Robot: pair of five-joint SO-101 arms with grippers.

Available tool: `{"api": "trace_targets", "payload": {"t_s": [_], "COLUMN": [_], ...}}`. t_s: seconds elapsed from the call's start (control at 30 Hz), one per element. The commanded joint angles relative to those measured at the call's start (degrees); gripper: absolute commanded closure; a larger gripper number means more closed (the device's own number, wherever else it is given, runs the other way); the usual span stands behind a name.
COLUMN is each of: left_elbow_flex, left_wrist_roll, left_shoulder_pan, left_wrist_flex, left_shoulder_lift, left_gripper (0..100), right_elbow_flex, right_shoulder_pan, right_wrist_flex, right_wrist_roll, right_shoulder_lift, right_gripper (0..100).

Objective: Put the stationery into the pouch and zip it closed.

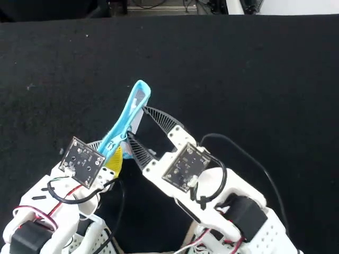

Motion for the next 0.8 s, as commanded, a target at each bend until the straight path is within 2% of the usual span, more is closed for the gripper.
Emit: {"api": "trace_targets", "payload": {"t_s": [0.0,0.17,0.47,0.77], "left_elbow_flex": [-0.13,-0.31,-0.13,-0.48], "left_wrist_roll": [-0.62,-0.62,-0.62,-0.62], "left_shoulder_pan": [0.22,0.04,0.22,-0.04], "left_wrist_flex": [0.35,0.62,0.62,0.7], "left_shoulder_lift": [0.62,0.62,0.62,0.62], "left_gripper": [97,97,97,97], "right_elbow_flex": [-3.82,-3.65,-5.14,-6.81], "right_shoulder_pan": [-2.2,-7.65,-7.56,-7.56], "right_wrist_flex": [4.22,5.71,2.11,2.02], "right_wrist_roll": [4.22,10.55,10.37,10.46], "right_shoulder_lift": [-0.66,-0.48,0.04,8.66], "right_gripper": [81.2,81.2,81.2,81.2]}}
